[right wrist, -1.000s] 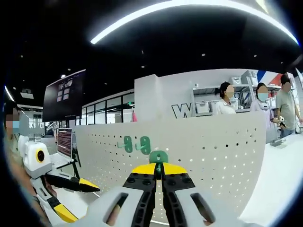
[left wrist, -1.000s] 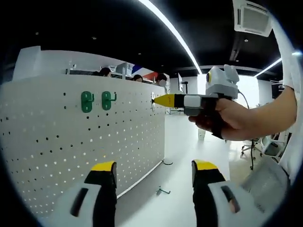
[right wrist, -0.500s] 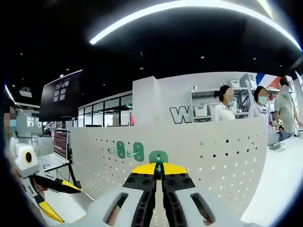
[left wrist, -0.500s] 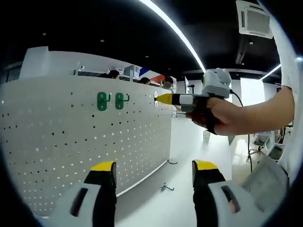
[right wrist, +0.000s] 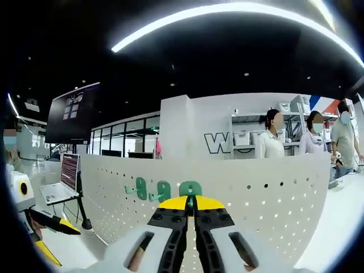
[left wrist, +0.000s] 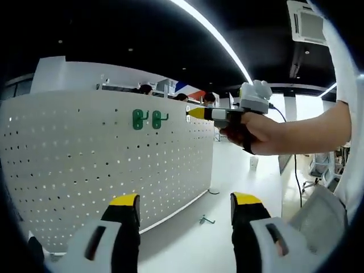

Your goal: Insert the hook assembly into the mounting plate slot until the hook locks in place.

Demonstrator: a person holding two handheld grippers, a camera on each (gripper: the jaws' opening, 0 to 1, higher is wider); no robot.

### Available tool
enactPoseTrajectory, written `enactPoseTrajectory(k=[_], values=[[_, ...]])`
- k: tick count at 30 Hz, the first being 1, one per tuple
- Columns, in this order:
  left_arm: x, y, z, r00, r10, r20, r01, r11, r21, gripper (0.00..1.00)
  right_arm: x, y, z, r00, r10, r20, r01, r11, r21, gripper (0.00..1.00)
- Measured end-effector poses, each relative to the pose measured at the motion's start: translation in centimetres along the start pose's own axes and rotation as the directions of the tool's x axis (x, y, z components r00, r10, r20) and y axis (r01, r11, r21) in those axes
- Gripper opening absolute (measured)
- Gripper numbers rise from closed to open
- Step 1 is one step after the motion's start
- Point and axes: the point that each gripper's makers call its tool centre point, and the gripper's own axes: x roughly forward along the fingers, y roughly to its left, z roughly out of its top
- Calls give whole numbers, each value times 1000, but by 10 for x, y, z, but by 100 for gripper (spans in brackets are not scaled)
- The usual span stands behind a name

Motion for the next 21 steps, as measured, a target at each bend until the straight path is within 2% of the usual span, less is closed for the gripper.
enactPoseTrajectory(k=[11, 21], values=[[-18, 9, 2, 999, 38, 14, -37, 999, -13, 66, 17, -1, 5, 1000, -6, 15, 7, 999, -40, 1], [-31, 18, -1, 997, 74, 11, -74, 997, -28, 66, 24, -1, 3, 1000, -15, 15, 15, 999, -44, 1]])
